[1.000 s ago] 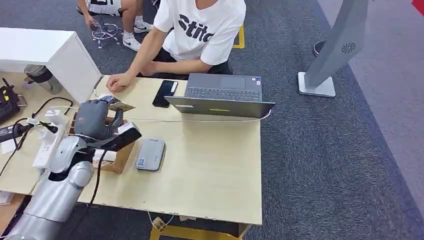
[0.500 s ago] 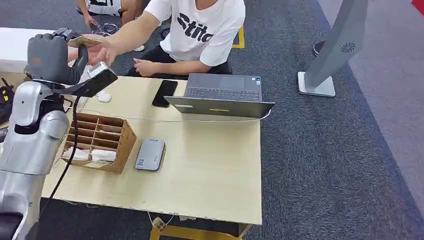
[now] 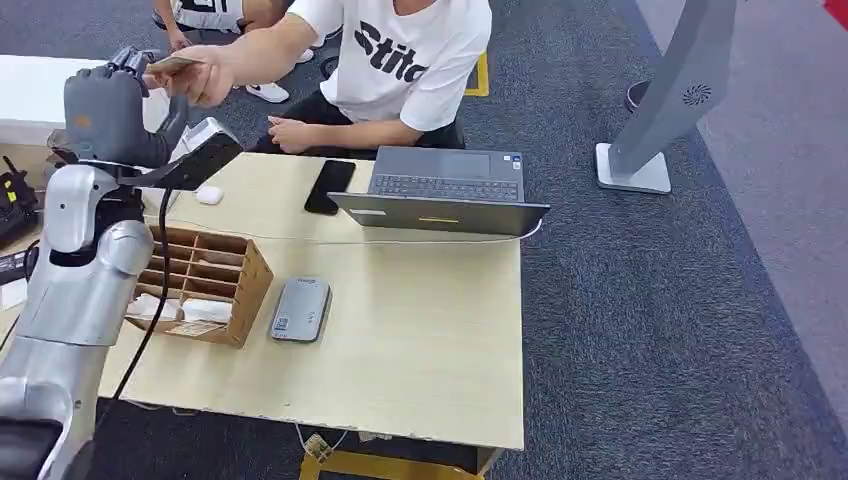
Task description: Pass the card to the sensor for recognition and then transmit it.
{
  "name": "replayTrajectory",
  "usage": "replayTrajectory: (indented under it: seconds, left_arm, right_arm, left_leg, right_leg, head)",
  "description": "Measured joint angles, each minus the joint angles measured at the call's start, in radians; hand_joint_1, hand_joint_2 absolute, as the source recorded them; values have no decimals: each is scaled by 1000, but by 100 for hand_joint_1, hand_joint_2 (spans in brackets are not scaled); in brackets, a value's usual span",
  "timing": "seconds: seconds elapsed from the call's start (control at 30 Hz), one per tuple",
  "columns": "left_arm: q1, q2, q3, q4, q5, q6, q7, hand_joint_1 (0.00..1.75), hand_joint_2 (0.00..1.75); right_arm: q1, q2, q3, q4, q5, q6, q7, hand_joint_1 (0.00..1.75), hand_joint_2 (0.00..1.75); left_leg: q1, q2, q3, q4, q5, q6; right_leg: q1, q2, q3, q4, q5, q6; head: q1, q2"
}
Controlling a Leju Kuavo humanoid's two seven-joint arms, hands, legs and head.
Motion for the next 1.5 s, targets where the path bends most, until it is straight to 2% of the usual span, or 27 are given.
replayTrajectory:
  seconds: [0.17,0.27,0.47,0.6,0.7,0.77,0.87,1.0,1.07,1.23,1.33,1.5]
  left_arm:
    - [30,-26,-1,0,19,6,-2,0,175]
    - [58,-38,-1,-4,64,-28,-12,0,175]
    - [160,-43,-4,-65,145,-165,-20,0,175]
    - [266,-23,-4,-174,283,-261,-28,0,175]
    - [361,20,0,-261,363,-339,-26,0,175]
    - [448,73,14,-330,415,-395,-21,0,175]
    - [526,121,44,-392,441,-415,-21,0,175]
    - [572,154,64,-442,447,-429,-21,0,175]
    - [606,182,73,-466,468,-466,0,0,175]
    - [834,282,186,-594,487,-508,11,0,175]
    - [979,301,250,-673,452,-511,6,0,175]
    - [1098,306,296,-741,410,-503,13,0,175]
  right_arm:
    - [1,0,0,0,-3,-1,-3,0,175]
    - [2,0,0,0,-11,-2,-5,0,175]
    - [12,0,0,0,-31,-3,-16,0,175]
    - [25,0,-3,0,-45,-10,-27,0,175]
    - [31,0,-8,0,-59,-12,-29,0,175]
    - [35,0,-16,0,-69,-14,-27,0,175]
    - [41,0,-25,0,-73,-15,-26,0,175]
    - [41,0,-30,0,-73,-15,-25,0,175]
    - [41,0,-32,0,-75,-15,-23,0,175]
    - [47,0,-47,0,-91,-16,-18,0,175]
    - [47,0,-55,0,-94,-16,-15,0,175]
    - [47,0,-62,0,-99,-16,-15,0,175]
  left_leg:
    - [0,0,0,0,0,0]
    - [0,0,0,0,0,0]
    - [0,1,0,0,0,0]
    - [0,1,0,0,0,0]
    - [0,3,-1,-1,-1,-1]
    - [0,5,0,-1,-2,-1]
    - [0,3,-1,-1,-1,-1]
    - [0,2,-2,-1,-1,-1]
    - [0,3,-1,-1,-1,-1]
    - [0,9,1,-1,-3,-1]
    - [0,8,0,-1,-4,-1]
    - [0,4,0,-1,-4,-1]
  right_leg:
    - [0,0,0,0,0,0]
    - [0,0,0,0,0,0]
    - [0,1,0,0,0,0]
    - [0,1,0,0,0,0]
    - [0,2,0,0,0,0]
    - [0,5,-1,0,-1,0]
    - [0,2,-2,0,-1,0]
    - [0,2,-1,0,-1,0]
    - [0,3,0,0,0,-1]
    - [0,8,-1,0,-1,-1]
    - [0,7,-2,0,-3,-1]
    - [0,2,0,0,-3,-1]
  head:
    - [0,0]
    - [0,0]
    - [0,0]
    - [0,0]
    - [0,0]
    - [0,0]
    - [0,0]
    - [0,0]
    - [0,0]
    - [-1,0]
    - [0,0]
    - [0,0]
